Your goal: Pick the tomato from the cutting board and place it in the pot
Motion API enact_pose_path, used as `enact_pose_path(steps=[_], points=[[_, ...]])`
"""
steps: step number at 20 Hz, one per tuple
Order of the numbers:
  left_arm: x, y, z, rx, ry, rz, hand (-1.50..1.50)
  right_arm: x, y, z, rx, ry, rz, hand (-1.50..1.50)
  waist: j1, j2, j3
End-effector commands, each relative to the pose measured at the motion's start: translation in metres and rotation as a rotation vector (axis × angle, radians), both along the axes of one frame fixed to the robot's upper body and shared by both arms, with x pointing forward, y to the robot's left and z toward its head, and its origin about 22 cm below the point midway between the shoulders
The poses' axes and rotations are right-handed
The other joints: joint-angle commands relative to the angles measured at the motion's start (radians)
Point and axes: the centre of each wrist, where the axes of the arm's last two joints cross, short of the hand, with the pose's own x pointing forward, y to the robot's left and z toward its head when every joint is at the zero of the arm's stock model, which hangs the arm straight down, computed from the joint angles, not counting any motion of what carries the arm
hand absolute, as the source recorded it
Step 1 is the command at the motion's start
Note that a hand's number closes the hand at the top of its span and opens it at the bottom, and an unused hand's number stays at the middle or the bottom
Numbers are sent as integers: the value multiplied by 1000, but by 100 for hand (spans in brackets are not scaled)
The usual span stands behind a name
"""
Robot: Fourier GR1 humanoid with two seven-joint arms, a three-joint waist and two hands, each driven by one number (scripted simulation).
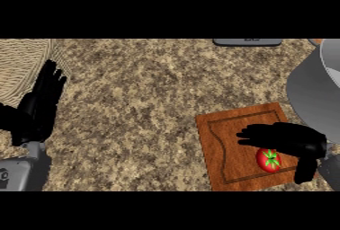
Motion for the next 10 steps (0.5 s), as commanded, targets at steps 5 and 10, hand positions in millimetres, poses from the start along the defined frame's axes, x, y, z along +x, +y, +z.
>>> enact_pose_path(steps=[5,10], points=[[6,0,9,-4,17,-22,0,15,-1,-29,-30,14,-16,-150,3,1,0],[1,-2,16,2,-14,-9,0,9,9,-30,-62,-25,147,150,6,1,1]])
